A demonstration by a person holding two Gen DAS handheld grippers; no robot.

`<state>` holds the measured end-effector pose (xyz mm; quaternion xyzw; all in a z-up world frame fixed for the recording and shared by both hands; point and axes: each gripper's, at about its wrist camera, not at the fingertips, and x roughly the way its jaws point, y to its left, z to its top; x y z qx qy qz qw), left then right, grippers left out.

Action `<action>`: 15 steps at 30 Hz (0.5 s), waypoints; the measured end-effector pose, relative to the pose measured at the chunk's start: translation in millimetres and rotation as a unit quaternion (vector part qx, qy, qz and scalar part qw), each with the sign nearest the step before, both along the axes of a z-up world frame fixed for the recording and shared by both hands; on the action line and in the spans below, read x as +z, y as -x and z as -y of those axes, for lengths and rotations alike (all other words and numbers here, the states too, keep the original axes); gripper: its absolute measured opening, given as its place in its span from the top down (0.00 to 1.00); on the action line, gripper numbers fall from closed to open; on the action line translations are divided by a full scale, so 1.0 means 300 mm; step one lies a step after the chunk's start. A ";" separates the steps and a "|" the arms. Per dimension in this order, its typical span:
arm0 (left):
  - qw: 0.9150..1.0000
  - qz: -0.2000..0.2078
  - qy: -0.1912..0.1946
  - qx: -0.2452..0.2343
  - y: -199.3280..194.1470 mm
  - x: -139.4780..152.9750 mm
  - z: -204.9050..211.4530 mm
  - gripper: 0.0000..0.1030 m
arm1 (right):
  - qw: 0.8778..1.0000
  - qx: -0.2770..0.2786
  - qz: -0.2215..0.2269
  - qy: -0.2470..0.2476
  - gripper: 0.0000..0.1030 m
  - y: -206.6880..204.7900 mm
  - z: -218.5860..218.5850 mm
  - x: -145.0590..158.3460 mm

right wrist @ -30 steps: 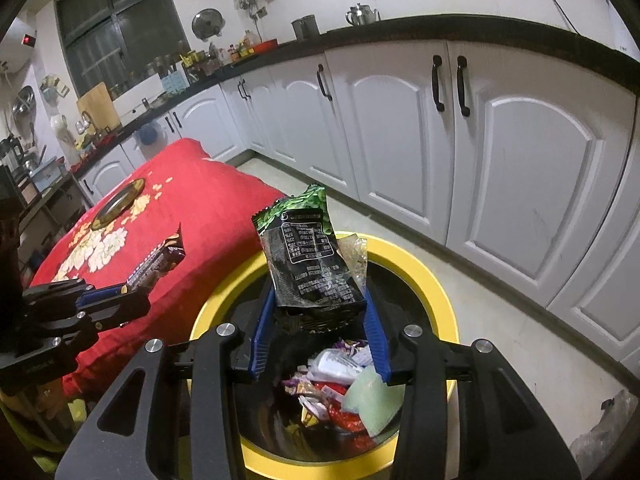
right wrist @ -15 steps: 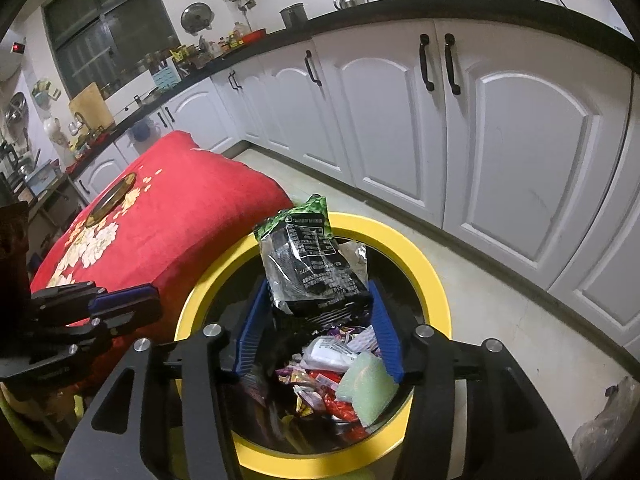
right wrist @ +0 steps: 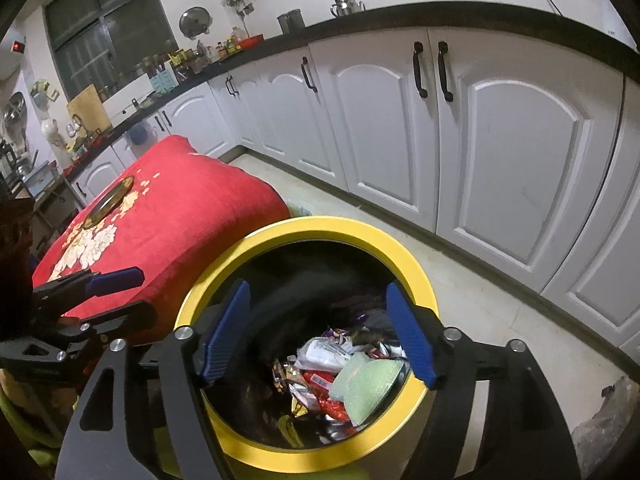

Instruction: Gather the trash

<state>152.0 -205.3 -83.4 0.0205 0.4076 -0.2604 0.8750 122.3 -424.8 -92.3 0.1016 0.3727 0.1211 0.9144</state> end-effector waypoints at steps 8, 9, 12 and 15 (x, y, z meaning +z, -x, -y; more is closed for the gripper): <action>0.999 0.016 0.008 0.041 -0.001 0.049 -0.070 0.11 | 1.000 0.002 0.029 0.002 0.20 0.032 -0.023 0.060; 0.999 0.017 0.008 0.047 -0.002 0.055 -0.078 0.11 | 0.999 0.004 0.032 0.002 0.20 0.037 -0.029 0.069; 0.997 0.027 0.011 0.068 0.003 0.081 -0.118 0.11 | 0.999 0.008 0.041 0.003 0.18 0.050 -0.047 0.093; 0.995 0.038 0.013 0.087 0.015 0.110 -0.162 0.11 | 0.999 0.019 0.050 0.002 0.17 0.067 -0.080 0.122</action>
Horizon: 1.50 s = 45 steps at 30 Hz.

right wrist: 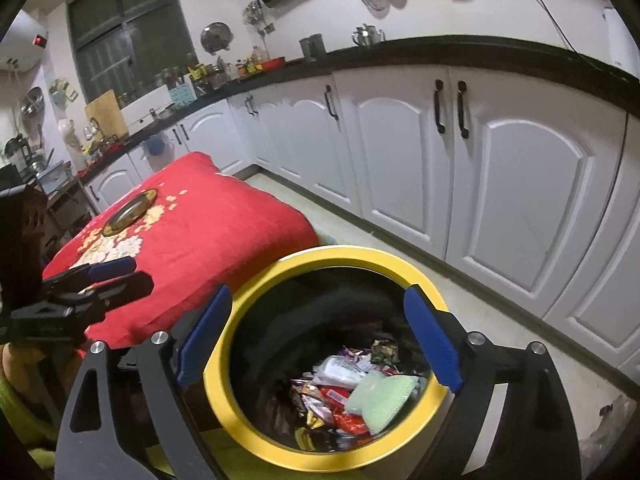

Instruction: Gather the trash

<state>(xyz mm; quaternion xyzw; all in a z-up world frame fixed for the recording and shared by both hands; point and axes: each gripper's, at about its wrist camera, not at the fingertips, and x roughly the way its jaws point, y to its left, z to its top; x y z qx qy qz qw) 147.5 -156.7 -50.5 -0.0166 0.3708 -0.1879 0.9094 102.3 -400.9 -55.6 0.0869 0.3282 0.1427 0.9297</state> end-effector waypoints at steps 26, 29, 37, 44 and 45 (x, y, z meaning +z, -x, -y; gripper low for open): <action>0.982 0.143 -0.040 0.114 0.343 0.188 -0.329 0.11 | 0.986 0.015 0.168 0.012 0.06 0.223 -0.359 0.195; 0.978 0.161 -0.043 0.124 0.389 0.187 -0.355 0.11 | 0.982 0.014 0.188 0.008 0.06 0.253 -0.393 0.184; 0.967 0.196 -0.041 0.154 0.496 0.163 -0.416 0.10 | 0.970 0.017 0.244 0.012 0.06 0.334 -0.476 0.142; 0.964 0.207 -0.025 0.167 0.502 0.139 -0.445 0.10 | 0.964 0.014 0.264 0.030 0.06 0.344 -0.511 0.107; 0.964 0.205 -0.024 0.168 0.499 0.136 -0.445 0.10 | 0.965 0.012 0.259 0.030 0.06 0.337 -0.512 0.102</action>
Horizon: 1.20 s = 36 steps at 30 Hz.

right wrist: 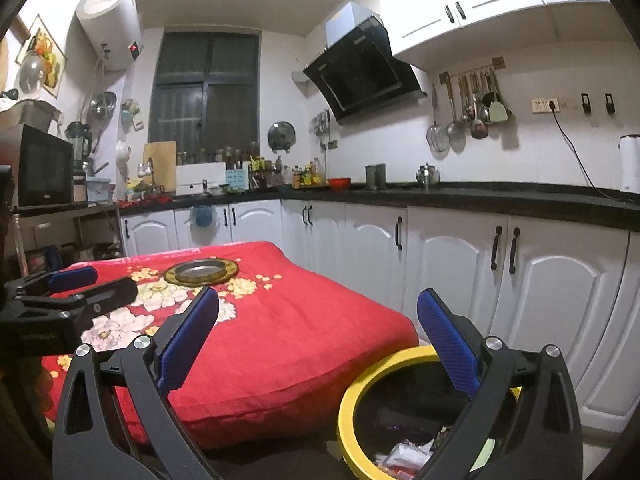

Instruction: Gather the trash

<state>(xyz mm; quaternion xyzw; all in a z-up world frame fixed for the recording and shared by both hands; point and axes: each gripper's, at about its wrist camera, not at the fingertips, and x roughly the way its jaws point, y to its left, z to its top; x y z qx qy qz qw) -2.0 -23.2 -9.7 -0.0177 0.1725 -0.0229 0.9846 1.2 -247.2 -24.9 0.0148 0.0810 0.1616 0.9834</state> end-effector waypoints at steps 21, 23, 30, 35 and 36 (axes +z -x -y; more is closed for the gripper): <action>1.000 -0.010 0.006 0.000 -0.009 -0.010 -0.005 0.10 | 1.000 -0.001 -0.013 -0.002 0.06 -0.012 -0.007 -0.025; 1.000 -0.009 0.007 -0.001 -0.009 -0.009 -0.006 0.10 | 1.000 -0.001 -0.013 -0.003 0.06 -0.012 -0.008 -0.025; 1.000 -0.008 0.007 0.000 -0.011 -0.008 -0.007 0.10 | 1.000 0.000 -0.014 -0.004 0.06 -0.012 -0.008 -0.025; 1.000 -0.009 0.007 0.000 -0.013 -0.006 -0.006 0.10 | 1.000 -0.001 -0.014 -0.003 0.06 -0.012 -0.009 -0.027; 1.000 -0.009 0.007 0.000 -0.012 -0.007 -0.007 0.10 | 1.000 -0.001 -0.014 -0.004 0.06 -0.012 -0.008 -0.026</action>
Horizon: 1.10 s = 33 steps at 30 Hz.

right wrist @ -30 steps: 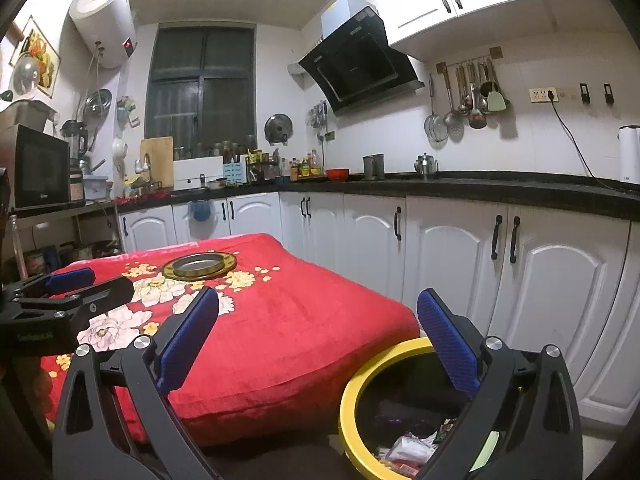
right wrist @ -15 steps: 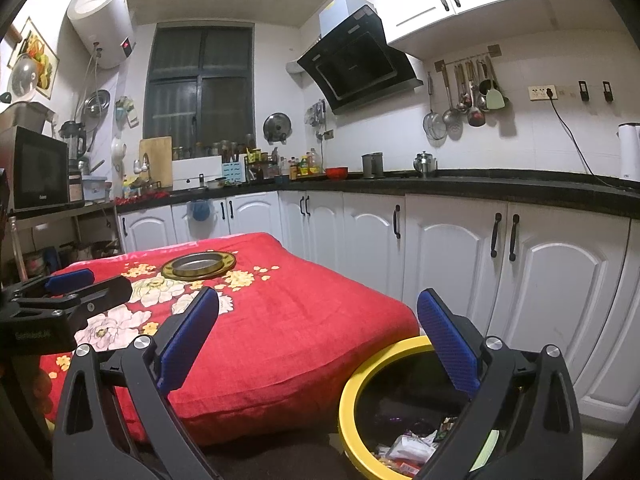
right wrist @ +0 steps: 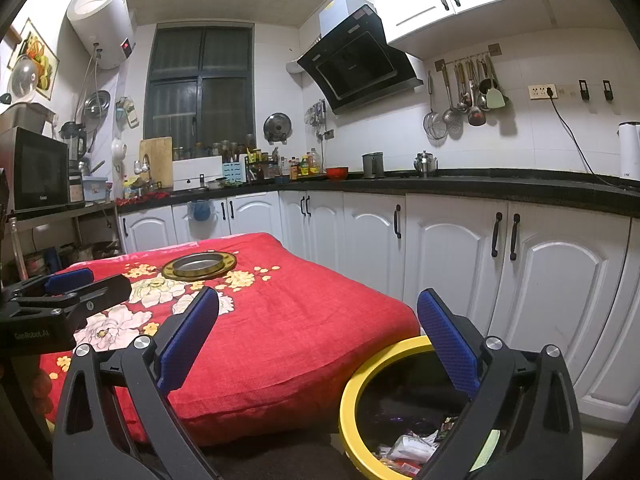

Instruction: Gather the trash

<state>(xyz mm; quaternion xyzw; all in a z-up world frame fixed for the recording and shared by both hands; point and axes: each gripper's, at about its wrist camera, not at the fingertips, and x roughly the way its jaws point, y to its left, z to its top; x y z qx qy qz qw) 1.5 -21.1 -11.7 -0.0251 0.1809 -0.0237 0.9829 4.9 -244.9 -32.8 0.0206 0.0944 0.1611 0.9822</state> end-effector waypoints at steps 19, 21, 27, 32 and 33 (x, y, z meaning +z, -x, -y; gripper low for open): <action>1.000 -0.001 0.000 0.001 -0.002 0.005 -0.002 0.10 | 1.000 0.000 -0.001 0.000 0.06 0.000 0.000 0.002; 1.000 -0.003 0.001 0.000 -0.003 0.006 -0.003 0.10 | 1.000 -0.001 0.001 -0.001 0.06 0.001 0.000 0.002; 1.000 -0.017 0.003 -0.006 -0.011 -0.002 -0.003 0.10 | 1.000 0.001 -0.001 0.000 0.06 -0.002 0.001 0.002; 1.000 -0.025 0.018 -0.002 -0.022 -0.003 -0.023 0.10 | 1.000 0.005 -0.010 -0.004 0.06 -0.016 -0.009 0.014; 0.999 -0.025 0.021 0.000 -0.023 0.000 -0.032 0.10 | 1.000 0.010 -0.013 -0.003 0.06 -0.021 -0.019 0.020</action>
